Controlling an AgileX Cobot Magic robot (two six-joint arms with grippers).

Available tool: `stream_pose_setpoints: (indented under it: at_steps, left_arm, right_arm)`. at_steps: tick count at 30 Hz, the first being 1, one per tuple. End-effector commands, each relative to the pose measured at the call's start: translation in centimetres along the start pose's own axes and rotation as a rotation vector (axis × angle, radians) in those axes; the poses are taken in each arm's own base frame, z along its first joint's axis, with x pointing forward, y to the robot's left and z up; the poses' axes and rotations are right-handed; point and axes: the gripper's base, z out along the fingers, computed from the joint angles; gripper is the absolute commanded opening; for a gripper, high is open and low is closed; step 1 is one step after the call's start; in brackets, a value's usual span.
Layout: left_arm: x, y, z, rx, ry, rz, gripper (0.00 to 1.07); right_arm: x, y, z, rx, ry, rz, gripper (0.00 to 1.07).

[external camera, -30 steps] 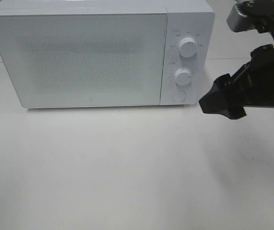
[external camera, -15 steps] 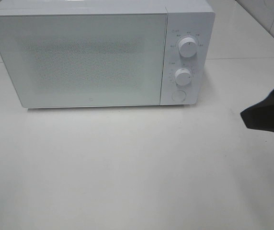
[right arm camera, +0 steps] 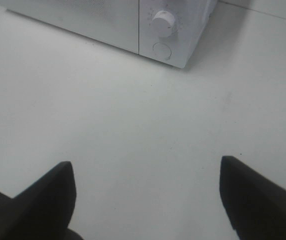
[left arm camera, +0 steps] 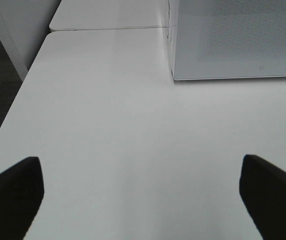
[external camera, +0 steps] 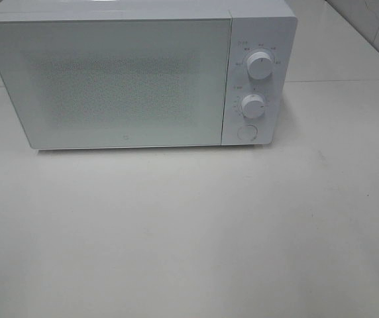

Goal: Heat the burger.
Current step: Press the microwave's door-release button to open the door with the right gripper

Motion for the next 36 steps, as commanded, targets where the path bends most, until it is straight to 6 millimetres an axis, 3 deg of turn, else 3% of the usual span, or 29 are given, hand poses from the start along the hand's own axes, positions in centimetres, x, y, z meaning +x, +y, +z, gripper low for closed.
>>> stream_pose_setpoints:
  at_steps: [1, 19, 22, 27, 36]
  left_arm:
    - [0.1, 0.0, -0.2, -0.009, -0.029, 0.005, 1.0]
    - [0.1, 0.0, -0.2, -0.009, -0.029, 0.005, 1.0]
    - [0.1, 0.0, -0.2, -0.009, -0.029, 0.005, 1.0]
    - [0.1, 0.0, -0.2, -0.009, -0.029, 0.005, 1.0]
    - [0.1, 0.0, -0.2, -0.009, -0.027, 0.007, 1.0]
  right_arm:
    - [1.0, -0.3, -1.9, 0.027, -0.025, 0.059, 0.76]
    - [5.0, -0.3, -7.5, 0.264, -0.162, 0.219, 0.76]
    - [5.5, -0.1, -7.7, 0.287, -0.175, 0.228, 0.76]
    - [8.1, 0.3, -6.6, 0.325, -0.177, 0.25, 0.76]
    - [8.1, 0.4, -6.6, 0.336, -0.182, 0.249, 0.76]
